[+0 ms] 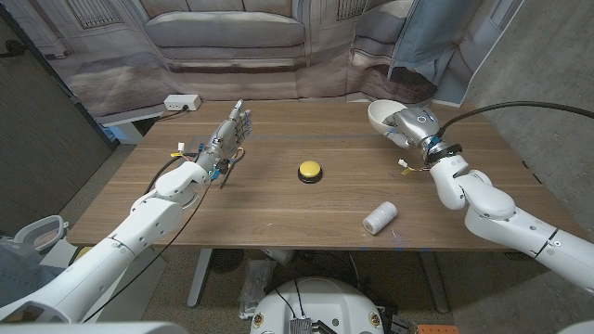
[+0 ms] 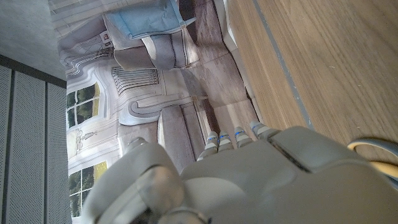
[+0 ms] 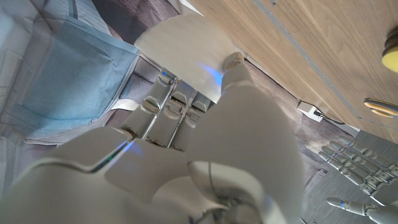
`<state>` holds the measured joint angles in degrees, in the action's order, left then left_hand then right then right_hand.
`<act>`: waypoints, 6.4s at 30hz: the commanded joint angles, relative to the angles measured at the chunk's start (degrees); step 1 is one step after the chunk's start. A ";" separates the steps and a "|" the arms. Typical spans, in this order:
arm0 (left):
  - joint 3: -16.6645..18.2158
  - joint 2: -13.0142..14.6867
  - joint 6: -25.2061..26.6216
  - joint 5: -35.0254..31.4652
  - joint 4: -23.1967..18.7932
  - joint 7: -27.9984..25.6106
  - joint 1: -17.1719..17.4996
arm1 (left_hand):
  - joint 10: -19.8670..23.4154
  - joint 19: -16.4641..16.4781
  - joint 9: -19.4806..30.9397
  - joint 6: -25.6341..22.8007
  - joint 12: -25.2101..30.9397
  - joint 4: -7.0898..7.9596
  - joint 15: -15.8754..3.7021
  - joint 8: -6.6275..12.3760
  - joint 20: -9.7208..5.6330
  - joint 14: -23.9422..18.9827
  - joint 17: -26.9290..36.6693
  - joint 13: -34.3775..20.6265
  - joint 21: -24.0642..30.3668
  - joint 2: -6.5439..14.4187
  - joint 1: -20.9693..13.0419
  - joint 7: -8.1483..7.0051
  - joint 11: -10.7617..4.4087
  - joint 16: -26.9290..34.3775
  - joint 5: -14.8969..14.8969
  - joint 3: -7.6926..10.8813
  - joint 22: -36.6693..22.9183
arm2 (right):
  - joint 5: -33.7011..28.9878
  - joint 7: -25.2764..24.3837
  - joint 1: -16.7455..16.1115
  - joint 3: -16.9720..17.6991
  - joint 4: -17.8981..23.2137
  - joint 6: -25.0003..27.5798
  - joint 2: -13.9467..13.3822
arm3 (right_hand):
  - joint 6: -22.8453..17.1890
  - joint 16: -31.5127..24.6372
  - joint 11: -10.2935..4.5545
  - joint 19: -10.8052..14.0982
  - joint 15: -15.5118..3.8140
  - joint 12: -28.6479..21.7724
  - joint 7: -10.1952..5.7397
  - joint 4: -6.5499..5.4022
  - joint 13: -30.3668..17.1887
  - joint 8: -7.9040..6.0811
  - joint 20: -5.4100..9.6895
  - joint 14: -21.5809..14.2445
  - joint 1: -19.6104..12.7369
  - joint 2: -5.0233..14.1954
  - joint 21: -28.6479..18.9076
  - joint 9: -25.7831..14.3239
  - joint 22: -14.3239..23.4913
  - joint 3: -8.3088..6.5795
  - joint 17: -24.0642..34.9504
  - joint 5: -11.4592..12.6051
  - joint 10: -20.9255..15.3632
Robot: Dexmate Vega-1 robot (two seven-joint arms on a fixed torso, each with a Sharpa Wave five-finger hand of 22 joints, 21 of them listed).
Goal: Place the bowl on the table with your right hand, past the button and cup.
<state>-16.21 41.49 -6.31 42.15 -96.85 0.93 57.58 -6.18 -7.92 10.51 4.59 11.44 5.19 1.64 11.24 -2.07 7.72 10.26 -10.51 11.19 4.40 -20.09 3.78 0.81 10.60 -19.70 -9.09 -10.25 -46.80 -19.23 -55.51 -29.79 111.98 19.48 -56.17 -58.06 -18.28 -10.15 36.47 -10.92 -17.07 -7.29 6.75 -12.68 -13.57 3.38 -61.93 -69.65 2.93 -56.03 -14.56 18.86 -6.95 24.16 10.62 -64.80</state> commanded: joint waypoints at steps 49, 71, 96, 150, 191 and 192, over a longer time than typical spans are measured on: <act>1.20 0.54 -0.52 -0.49 -3.63 -3.19 4.00 | 0.04 -0.78 0.15 -0.22 0.07 0.13 -0.11 0.01 -1.22 0.00 0.18 -0.19 0.30 0.62 -0.52 -0.04 -0.18 0.13 0.27 -0.82 -0.12 | -3.35 -1.11 11.38 -6.69 -11.93 -19.47 6.27 | -4.53 -0.07 -0.33 -0.39 -2.77 -0.24 -4.54 -0.43 -0.73 0.09 8.45 -1.01 -5.33 5.58 -1.29 -0.52 -0.84 -0.04 0.44 0.39 -0.19; 1.89 0.70 -0.59 -0.36 -3.88 -3.68 4.81 | 0.16 -0.72 0.15 -0.38 0.11 0.16 -0.11 0.06 -1.20 -0.11 0.18 -0.19 0.32 0.73 -0.62 -0.06 -0.07 0.16 0.29 -1.05 -0.11 | -4.92 -0.19 12.74 -8.37 -13.43 -18.44 7.12 | -4.61 0.05 -0.33 -0.61 -2.79 -0.10 -4.56 -0.54 -0.66 0.09 8.42 -1.09 -5.29 5.65 -1.59 -0.61 -1.27 0.00 0.59 0.41 -0.17; 2.54 1.45 0.13 0.00 -4.79 -3.84 5.50 | 0.09 -0.74 0.15 -0.38 0.07 0.18 -0.16 0.03 -1.22 -0.11 0.18 -0.19 0.31 0.89 -0.75 -0.09 -0.10 0.15 0.31 -1.24 -0.12 | -5.48 -1.64 13.57 -10.56 -16.72 -17.95 8.68 | -4.49 0.14 -0.38 -0.88 -2.80 -0.19 -4.54 -0.58 -1.09 0.20 8.42 -1.17 -5.34 5.64 -1.89 -0.64 -1.78 0.02 0.81 0.39 0.00; 1.94 0.83 -0.37 -0.02 -2.96 -2.66 3.90 | 0.14 -0.77 0.15 -0.38 0.08 0.23 -0.07 0.00 -1.44 -0.06 0.18 -0.19 0.31 1.11 -0.98 -0.02 -0.02 0.12 0.37 -1.68 -0.12 | -8.65 -5.15 17.04 -17.36 -25.25 -14.89 11.75 | -4.54 0.44 -0.41 -1.05 -2.77 -0.03 -4.56 -0.77 -1.14 0.30 8.39 -1.11 -5.29 5.78 -2.57 -0.62 -2.68 -0.01 1.13 0.33 0.05; 1.49 0.97 0.40 0.45 -1.23 -1.15 1.86 | 0.07 -0.87 0.15 -0.42 0.05 0.27 -0.07 0.01 -1.28 -0.01 0.18 -0.19 0.28 1.26 -1.16 0.01 -0.07 0.11 0.41 -2.11 -0.12 | -6.13 -4.08 18.95 -20.04 -29.32 -13.28 13.65 | -4.47 0.72 -0.39 -1.15 -2.79 0.22 -4.53 -0.77 -1.12 0.33 8.42 -1.03 -5.42 5.82 -3.04 -0.64 -3.44 -0.15 1.34 0.26 0.26; 1.49 0.99 0.41 0.45 -1.26 -1.15 1.87 | 0.12 -0.83 0.15 -0.44 0.07 0.27 -0.05 0.01 -1.31 -0.04 0.18 -0.19 0.30 1.27 -1.17 0.01 -0.06 0.12 0.41 -2.12 -0.12 | -6.14 -4.13 19.01 -20.10 -29.40 -13.31 13.66 | -4.37 0.75 -0.38 -1.17 -2.80 0.23 -4.51 -0.78 -1.15 0.36 8.40 -0.98 -5.41 5.80 -3.05 -0.66 -3.46 -0.14 1.34 0.25 0.32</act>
<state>-14.87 42.22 -6.07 42.53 -97.84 -0.05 59.38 -6.18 -8.24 10.51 4.39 11.44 5.28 1.63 11.24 -1.75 7.73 10.25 -10.51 11.19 5.15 -20.84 3.58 0.82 10.60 -19.47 -10.75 -10.25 -52.90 -23.17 -37.02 -49.13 83.46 5.80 -42.83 -58.97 -17.41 -10.31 35.45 -11.46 -16.84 -8.21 6.20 -13.52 -12.74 3.17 -62.84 -69.83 2.75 -58.57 -14.97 15.42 -6.73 25.42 10.62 -64.54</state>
